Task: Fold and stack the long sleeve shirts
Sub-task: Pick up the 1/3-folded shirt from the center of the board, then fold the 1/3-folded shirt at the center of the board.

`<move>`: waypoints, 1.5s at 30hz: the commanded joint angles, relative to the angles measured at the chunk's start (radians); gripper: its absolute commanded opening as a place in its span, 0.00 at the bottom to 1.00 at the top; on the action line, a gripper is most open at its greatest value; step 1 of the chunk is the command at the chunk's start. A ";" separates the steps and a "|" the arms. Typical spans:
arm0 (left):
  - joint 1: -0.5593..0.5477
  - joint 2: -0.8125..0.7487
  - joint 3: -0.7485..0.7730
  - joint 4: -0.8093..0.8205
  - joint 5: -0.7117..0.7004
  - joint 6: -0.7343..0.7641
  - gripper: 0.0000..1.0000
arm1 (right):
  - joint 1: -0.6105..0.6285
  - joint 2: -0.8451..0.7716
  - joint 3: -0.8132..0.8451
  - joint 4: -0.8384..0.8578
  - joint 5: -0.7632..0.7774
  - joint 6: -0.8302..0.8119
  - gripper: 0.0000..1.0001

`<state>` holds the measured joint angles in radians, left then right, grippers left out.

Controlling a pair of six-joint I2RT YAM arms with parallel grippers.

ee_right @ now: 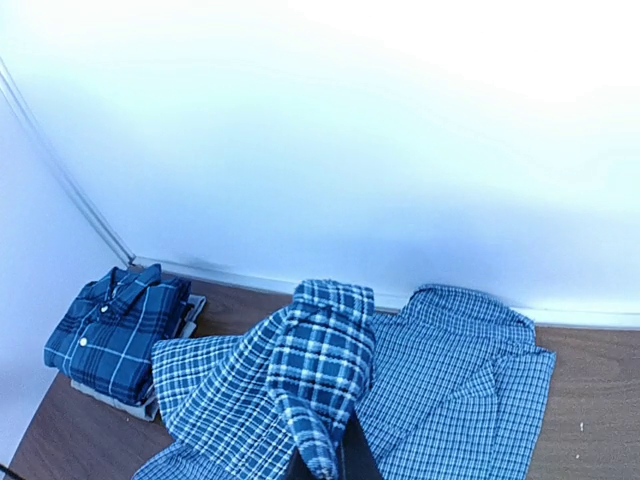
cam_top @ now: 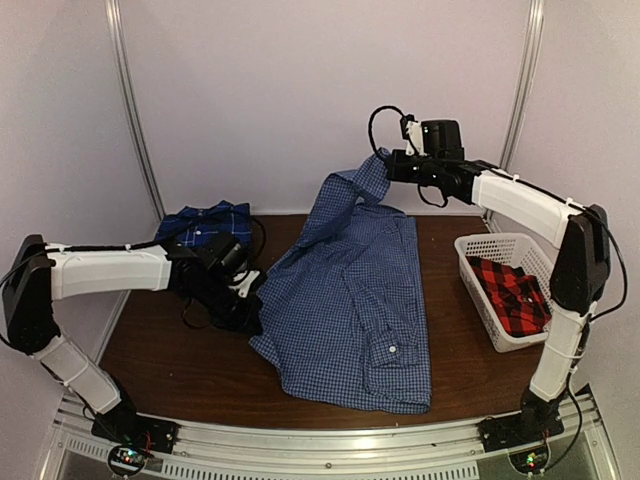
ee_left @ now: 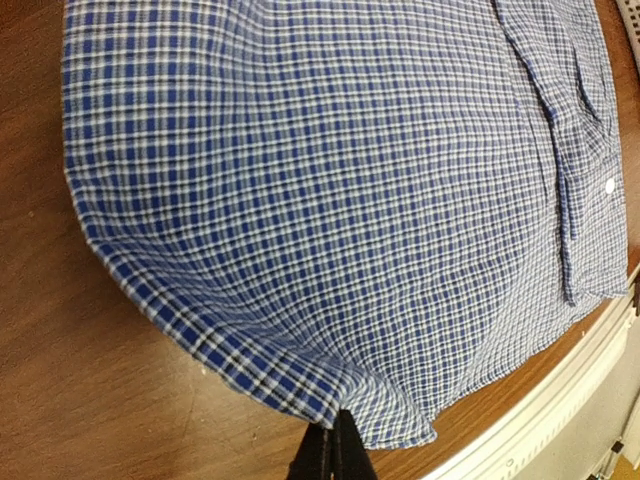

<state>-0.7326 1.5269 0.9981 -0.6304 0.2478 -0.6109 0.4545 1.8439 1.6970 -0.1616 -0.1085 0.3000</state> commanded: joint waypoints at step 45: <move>-0.268 0.411 0.441 0.005 0.408 0.240 0.00 | -0.247 -0.134 -0.105 0.083 -0.075 -0.053 0.00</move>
<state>-0.9848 1.9049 1.3876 -0.6476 0.6094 -0.3912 0.2161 1.7355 1.5841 -0.0914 -0.1871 0.2424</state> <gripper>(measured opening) 0.008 0.020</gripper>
